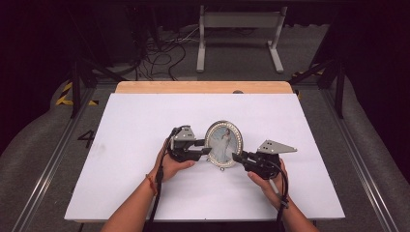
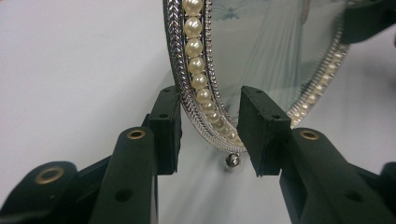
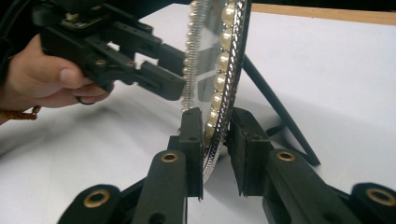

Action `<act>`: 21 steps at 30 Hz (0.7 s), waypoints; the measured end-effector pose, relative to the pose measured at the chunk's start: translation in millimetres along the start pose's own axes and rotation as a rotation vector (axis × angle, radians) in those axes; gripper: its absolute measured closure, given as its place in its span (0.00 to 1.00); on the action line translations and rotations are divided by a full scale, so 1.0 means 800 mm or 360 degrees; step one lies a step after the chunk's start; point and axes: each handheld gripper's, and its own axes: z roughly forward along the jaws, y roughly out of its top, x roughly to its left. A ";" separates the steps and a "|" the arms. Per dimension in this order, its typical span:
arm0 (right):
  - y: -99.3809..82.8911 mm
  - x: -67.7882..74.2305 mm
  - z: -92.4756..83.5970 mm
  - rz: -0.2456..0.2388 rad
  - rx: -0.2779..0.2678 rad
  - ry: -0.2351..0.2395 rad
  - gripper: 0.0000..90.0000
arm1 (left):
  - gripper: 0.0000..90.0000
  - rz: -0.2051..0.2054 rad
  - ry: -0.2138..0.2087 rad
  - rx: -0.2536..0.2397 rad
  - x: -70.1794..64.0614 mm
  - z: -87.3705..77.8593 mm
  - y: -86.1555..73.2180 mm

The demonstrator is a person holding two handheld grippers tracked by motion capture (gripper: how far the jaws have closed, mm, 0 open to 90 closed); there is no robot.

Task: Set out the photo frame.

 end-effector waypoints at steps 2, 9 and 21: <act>0.000 0.000 0.001 0.0003 -0.0002 0.0001 0.84 | 0.68 0.0006 0.0003 0.0005 -0.003 -0.005 -0.002; 0.001 0.004 0.003 -0.0007 -0.0019 -0.0040 0.82 | 0.62 0.0023 0.0042 -0.0043 -0.006 -0.015 0.000; -0.002 0.005 -0.017 -0.0055 -0.0033 -0.0079 0.88 | 0.59 0.0009 0.0055 -0.0052 0.000 -0.005 0.001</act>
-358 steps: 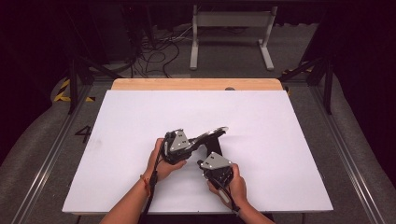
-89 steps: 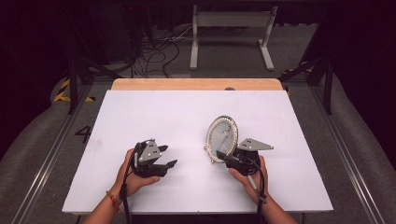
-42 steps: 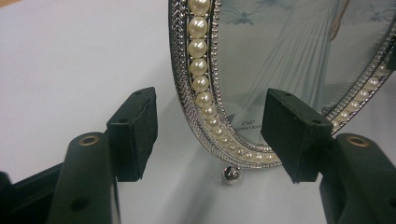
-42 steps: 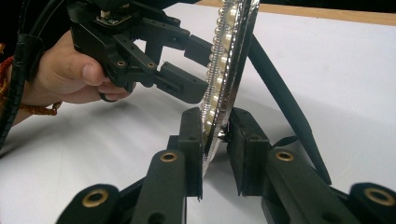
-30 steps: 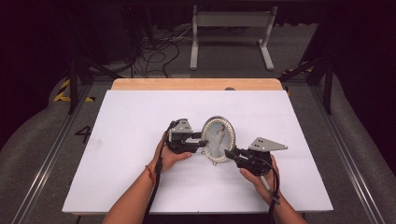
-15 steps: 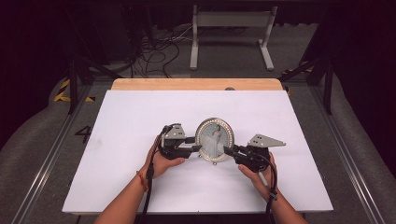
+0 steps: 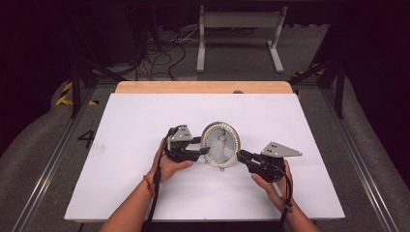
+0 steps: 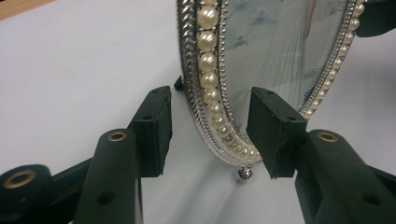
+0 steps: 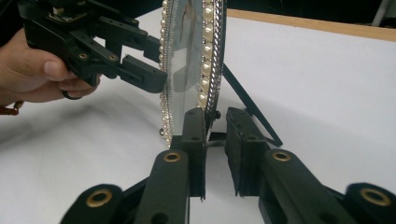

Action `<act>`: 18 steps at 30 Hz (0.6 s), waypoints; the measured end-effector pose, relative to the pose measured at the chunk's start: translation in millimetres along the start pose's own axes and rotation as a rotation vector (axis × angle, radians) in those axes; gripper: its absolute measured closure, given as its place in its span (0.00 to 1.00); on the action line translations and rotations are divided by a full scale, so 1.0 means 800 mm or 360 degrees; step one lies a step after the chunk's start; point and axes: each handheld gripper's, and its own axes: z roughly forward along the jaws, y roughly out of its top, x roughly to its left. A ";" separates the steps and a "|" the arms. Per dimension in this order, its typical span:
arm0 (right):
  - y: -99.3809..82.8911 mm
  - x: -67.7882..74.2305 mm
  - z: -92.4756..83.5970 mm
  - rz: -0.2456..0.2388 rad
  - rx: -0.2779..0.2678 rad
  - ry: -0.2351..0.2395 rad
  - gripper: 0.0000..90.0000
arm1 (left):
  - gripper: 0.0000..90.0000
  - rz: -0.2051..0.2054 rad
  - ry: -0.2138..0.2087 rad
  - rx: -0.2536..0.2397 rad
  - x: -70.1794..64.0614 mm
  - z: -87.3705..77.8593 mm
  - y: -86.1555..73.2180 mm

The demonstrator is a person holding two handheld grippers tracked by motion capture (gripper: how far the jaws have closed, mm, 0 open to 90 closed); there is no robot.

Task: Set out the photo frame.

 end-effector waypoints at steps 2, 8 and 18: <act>0.001 0.002 0.000 -0.0020 -0.0007 -0.0003 0.91 | 0.62 -0.0002 -0.0030 -0.0002 -0.003 0.001 0.001; 0.000 0.001 0.004 -0.0011 -0.0008 -0.0035 0.94 | 0.70 0.0007 -0.0006 0.0060 -0.006 -0.008 0.000; -0.001 0.001 0.011 -0.0009 -0.0013 -0.0058 0.93 | 0.73 0.0035 0.0026 0.0071 -0.009 -0.017 -0.004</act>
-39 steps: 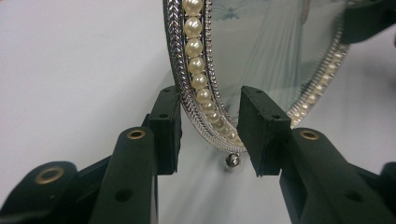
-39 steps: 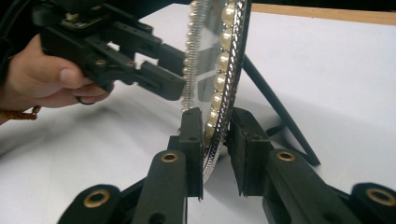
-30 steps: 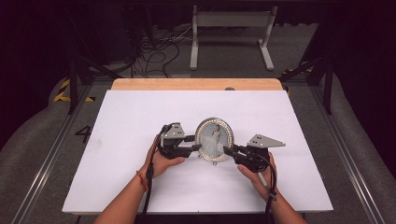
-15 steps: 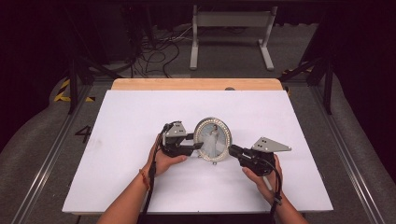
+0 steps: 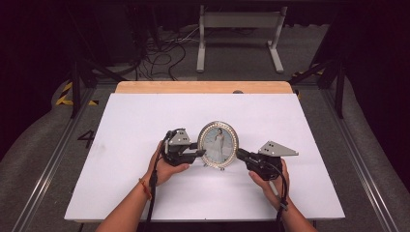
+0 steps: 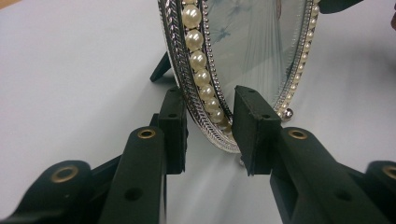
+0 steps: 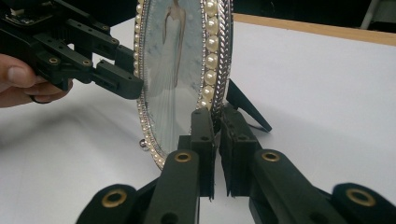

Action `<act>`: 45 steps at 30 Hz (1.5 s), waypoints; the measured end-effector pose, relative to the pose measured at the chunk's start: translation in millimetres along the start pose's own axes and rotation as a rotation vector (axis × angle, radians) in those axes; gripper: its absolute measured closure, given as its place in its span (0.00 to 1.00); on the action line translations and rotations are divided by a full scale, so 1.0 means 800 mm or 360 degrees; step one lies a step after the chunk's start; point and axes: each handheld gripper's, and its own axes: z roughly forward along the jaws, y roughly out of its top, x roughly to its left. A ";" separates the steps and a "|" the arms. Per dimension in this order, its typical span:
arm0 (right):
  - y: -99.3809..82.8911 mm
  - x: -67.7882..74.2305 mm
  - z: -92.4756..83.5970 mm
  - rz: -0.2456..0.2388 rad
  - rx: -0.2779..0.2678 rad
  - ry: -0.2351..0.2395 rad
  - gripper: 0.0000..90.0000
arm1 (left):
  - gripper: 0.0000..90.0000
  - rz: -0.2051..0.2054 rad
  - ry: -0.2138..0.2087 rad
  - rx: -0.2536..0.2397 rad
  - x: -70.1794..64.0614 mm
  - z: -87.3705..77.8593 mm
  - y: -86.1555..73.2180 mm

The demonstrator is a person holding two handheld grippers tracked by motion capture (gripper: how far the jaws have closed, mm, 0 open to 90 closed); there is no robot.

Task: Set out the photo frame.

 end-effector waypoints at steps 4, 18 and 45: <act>0.001 0.003 -0.003 -0.0021 -0.0006 -0.0020 0.91 | 0.71 -0.0013 0.0020 -0.0094 0.003 -0.006 0.004; -0.001 0.002 0.004 -0.0030 0.0002 -0.0035 0.94 | 0.74 0.0010 0.0020 -0.0045 -0.002 -0.007 0.002; 0.005 -0.002 0.016 -0.0043 0.0042 -0.0027 0.94 | 0.77 0.0015 0.0054 -0.0034 -0.010 -0.016 -0.006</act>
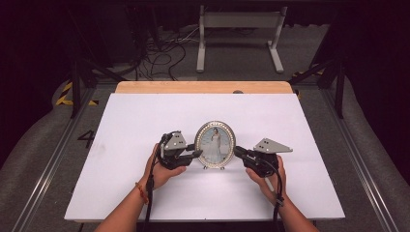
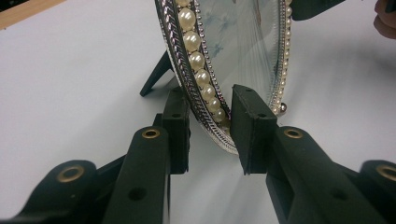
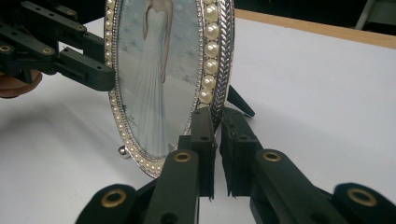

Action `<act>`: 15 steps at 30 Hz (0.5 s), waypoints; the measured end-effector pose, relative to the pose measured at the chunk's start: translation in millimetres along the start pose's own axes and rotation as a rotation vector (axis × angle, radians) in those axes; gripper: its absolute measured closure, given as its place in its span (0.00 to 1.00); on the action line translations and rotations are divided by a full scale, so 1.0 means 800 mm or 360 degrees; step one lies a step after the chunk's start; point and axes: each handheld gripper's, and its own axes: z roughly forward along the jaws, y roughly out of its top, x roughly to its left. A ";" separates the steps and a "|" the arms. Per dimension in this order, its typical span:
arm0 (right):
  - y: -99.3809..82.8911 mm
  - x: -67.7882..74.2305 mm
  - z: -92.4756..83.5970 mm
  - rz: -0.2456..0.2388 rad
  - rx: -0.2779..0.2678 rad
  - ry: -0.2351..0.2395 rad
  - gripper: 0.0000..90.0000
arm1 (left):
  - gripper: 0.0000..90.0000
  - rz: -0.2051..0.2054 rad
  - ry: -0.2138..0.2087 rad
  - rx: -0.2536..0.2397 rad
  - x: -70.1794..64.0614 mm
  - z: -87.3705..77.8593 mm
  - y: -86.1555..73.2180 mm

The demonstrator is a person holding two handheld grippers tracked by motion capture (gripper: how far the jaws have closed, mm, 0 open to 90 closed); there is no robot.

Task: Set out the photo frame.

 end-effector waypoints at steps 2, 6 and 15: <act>0.000 0.000 0.000 -0.0013 0.0002 -0.0007 0.94 | 0.77 0.0000 0.0000 -0.0001 0.000 0.000 0.000; 0.000 0.001 0.000 -0.0024 0.0006 -0.0013 0.94 | 0.76 0.0000 0.0006 0.0003 -0.001 0.000 0.000; -0.003 0.005 0.001 -0.0090 0.0047 -0.0034 0.94 | 0.75 0.0058 0.0057 0.0016 -0.005 -0.003 -0.001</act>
